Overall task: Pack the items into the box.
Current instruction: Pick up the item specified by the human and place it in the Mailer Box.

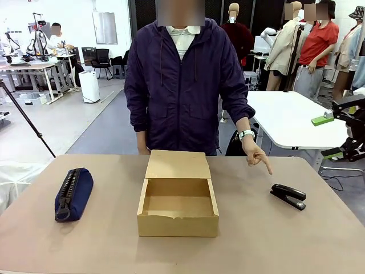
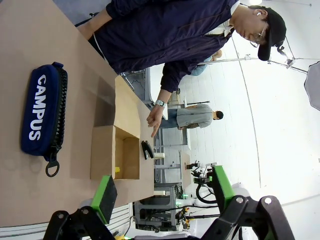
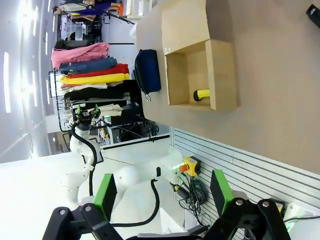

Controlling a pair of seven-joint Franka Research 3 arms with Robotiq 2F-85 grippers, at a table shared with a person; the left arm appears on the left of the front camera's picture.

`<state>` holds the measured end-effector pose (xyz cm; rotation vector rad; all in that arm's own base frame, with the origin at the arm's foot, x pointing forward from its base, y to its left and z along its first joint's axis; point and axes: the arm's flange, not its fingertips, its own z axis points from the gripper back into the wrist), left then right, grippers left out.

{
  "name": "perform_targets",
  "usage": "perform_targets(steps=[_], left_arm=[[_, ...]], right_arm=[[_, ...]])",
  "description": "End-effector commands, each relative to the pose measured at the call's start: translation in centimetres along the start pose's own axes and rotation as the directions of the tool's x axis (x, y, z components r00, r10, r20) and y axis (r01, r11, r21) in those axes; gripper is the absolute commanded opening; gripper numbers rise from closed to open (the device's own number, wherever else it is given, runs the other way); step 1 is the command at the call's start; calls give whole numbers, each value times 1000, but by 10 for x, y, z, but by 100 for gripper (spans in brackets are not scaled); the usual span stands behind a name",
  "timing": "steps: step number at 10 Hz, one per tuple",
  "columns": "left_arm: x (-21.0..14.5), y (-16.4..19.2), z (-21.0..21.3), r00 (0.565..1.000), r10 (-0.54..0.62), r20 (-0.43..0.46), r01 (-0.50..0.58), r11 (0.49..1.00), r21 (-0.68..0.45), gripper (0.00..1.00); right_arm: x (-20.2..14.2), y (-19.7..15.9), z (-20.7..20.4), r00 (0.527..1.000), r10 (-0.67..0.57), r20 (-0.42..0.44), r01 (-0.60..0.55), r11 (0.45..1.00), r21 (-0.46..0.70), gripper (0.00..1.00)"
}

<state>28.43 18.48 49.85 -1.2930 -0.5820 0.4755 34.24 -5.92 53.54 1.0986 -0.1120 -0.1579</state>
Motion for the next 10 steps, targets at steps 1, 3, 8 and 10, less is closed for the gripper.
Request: perform_targets(steps=[1,3,8,10], left_arm=[[0,-3,0,1000,0,2,0,1000,-18,100],[0,-3,0,1000,0,2,0,1000,-18,100],[0,-3,0,1000,0,2,0,1000,-18,100],[0,-3,0,1000,0,2,0,1000,-18,100]], right_arm=[[0,1,5,1000,-3,-12,3,1000,1,100],[0,1,5,1000,-3,-12,3,1000,1,100],[61,24,-82,972,-36,-233,-115,792,-600,100],[101,-1,-111,973,-87,-213,-158,422,-893,100]])
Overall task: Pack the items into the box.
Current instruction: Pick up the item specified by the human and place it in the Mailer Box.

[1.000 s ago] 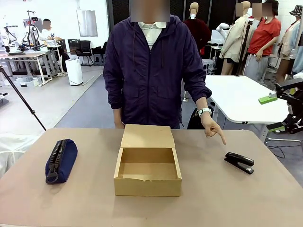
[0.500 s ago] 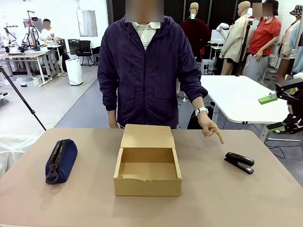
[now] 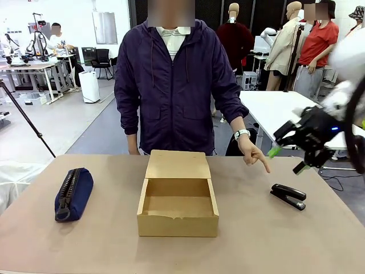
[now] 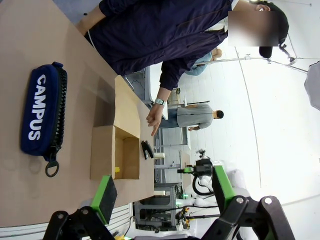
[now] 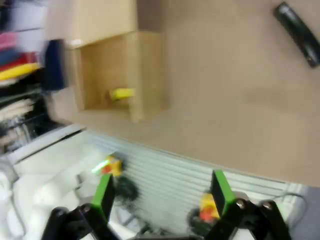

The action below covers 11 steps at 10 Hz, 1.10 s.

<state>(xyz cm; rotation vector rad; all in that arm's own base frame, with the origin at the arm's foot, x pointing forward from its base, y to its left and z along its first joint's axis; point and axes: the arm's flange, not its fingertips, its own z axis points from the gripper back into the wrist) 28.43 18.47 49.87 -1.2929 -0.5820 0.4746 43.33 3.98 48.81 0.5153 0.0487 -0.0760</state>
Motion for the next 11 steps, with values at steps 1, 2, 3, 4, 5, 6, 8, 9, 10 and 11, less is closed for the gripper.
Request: perform_targets(steps=[1,2,3,4,5,6,8,9,10,11], left_arm=[[0,-3,0,1000,1,3,-1,1000,-18,100],[0,-3,0,1000,1,3,-1,1000,-18,100],[0,-3,0,1000,1,3,-1,1000,-18,100],[0,-3,0,1000,1,3,-1,1000,-18,100],[0,-3,0,1000,1,3,-1,1000,-18,100],[0,-3,0,1000,1,3,-1,1000,-18,100],[0,-3,0,1000,1,3,-1,1000,-18,100],[0,-3,0,1000,1,3,-1,1000,-18,100],[0,-3,0,1000,1,3,-1,1000,-18,100],[0,-3,0,1000,1,3,-1,1000,-18,100]], right_arm=[[38,-27,-1,998,-6,-58,-32,769,-638,100],[44,-38,-7,998,57,3,-38,700,-713,100],[48,-49,-12,993,107,46,-40,689,-724,100],[50,-57,-15,982,145,123,-19,717,-696,100],[49,-59,-9,982,95,164,18,814,-581,100],[56,-58,-11,994,113,9,-86,803,-590,100],[56,-58,-11,994,113,9,-86,803,-590,100],[56,-58,-11,994,113,9,-86,803,-590,100],[56,-61,-12,992,119,28,-77,787,-612,100],[71,-73,-19,974,226,-21,-194,778,-598,100]])
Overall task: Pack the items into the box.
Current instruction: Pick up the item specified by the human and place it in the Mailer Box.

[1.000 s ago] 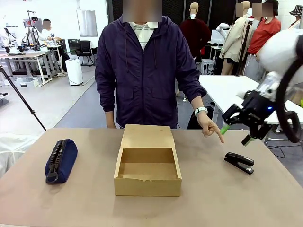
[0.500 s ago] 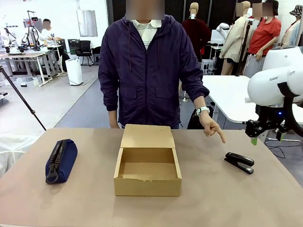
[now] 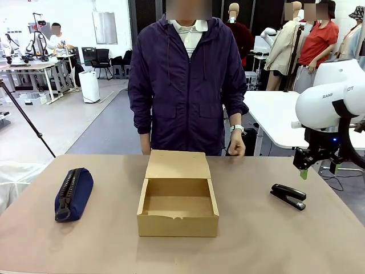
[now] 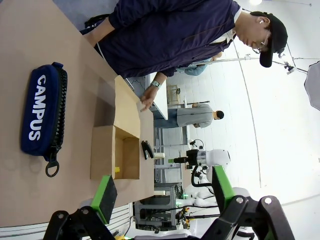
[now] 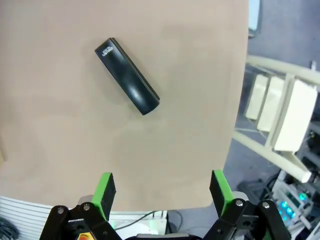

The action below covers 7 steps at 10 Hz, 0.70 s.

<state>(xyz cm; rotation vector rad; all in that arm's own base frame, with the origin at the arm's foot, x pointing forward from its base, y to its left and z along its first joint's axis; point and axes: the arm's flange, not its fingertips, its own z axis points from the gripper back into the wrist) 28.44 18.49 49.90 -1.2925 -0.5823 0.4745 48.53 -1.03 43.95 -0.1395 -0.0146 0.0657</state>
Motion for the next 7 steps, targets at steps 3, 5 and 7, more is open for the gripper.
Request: perform_targets(steps=[3,5,7], left_arm=[[0,-2,0,1000,1,3,-1,1000,-18,100],[0,-2,0,1000,1,3,-1,1000,-18,100],[0,-2,0,1000,1,3,-1,1000,-18,100]], right_arm=[[26,-4,-35,854,502,141,-519,842,147,100],[30,8,-34,844,517,144,-534,836,124,100],[36,20,-41,853,506,128,-518,850,97,100]])
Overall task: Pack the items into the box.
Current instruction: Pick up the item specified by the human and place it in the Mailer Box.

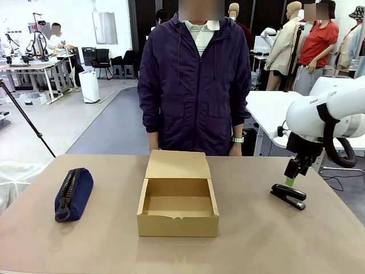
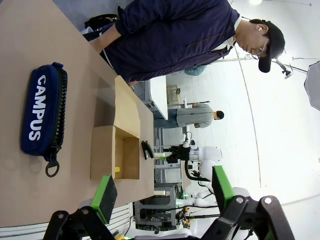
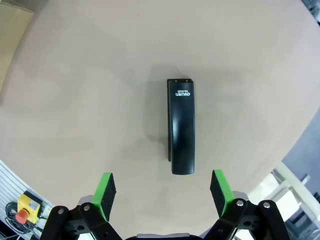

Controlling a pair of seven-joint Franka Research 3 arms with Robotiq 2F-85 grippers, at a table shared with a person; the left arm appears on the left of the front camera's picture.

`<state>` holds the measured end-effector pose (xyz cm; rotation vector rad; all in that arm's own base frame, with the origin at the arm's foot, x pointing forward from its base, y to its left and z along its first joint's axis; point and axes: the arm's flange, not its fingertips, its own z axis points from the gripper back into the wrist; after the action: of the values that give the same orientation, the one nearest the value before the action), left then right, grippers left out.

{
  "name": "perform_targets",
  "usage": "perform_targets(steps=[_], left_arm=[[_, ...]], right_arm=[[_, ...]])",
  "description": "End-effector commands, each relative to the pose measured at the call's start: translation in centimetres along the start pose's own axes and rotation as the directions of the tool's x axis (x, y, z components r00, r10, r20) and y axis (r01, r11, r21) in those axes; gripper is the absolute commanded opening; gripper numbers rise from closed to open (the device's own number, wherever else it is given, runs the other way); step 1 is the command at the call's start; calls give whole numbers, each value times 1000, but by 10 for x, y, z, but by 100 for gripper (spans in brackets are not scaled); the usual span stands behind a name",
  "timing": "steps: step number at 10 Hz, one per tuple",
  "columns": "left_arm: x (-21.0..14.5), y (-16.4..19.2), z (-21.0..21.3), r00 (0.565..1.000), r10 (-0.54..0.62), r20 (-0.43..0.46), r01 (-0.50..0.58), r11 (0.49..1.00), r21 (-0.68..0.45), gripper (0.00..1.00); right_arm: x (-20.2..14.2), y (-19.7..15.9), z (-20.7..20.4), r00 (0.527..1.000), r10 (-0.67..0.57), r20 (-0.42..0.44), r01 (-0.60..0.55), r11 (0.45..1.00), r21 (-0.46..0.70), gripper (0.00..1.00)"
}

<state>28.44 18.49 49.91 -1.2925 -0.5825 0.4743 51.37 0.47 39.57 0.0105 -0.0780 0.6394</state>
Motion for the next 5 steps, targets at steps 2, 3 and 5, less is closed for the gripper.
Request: perform_targets(steps=[2,3,5], left_arm=[[0,-2,0,1000,2,3,-1,1000,-18,100],[0,-2,0,1000,2,3,-1,1000,-18,100],[0,-2,0,1000,2,3,-1,1000,-18,100]], right_arm=[[15,-3,-7,997,-65,-46,62,996,-69,100],[18,-8,-12,998,-50,-44,47,997,-60,100],[22,-24,-38,997,-45,-68,46,999,5,100]])
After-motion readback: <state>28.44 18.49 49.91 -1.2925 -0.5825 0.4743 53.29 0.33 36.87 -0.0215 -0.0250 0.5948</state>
